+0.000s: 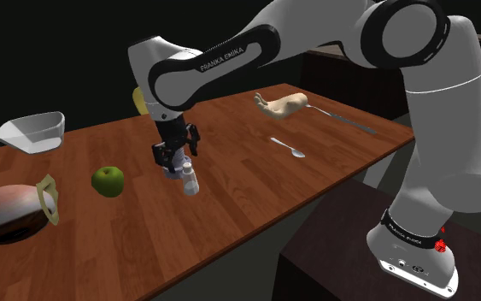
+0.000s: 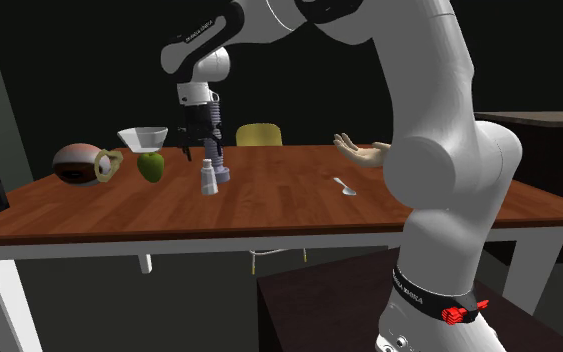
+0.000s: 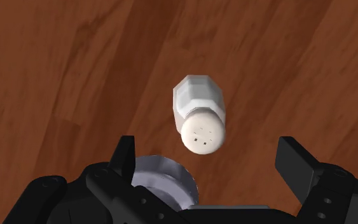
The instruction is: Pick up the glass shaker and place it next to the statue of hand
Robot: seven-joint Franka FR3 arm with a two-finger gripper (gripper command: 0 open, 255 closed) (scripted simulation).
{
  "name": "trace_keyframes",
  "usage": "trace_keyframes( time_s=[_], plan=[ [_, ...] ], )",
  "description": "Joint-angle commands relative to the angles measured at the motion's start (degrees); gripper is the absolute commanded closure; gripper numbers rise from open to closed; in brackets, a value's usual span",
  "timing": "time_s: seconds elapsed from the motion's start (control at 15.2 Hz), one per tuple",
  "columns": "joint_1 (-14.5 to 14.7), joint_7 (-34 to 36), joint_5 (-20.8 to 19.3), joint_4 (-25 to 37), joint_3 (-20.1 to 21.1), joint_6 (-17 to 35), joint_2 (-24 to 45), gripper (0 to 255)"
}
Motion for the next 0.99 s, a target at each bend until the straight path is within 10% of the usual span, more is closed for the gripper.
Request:
trace_keyframes(
  time_s=[0.0, 0.53, 0.59, 0.92],
  plan=[
    [-0.1, 0.2, -0.1, -1.6, -0.1, 1.6, 0.2, 0],
    [-0.1, 0.3, -0.2, -1.9, -0.1, 2.0, 0.3, 0],
    [-0.1, 0.3, -0.2, -1.9, -0.1, 2.0, 0.3, 255],
    [-0.1, 0.2, -0.2, -2.0, -0.1, 2.1, 0.4, 255]
  ],
)
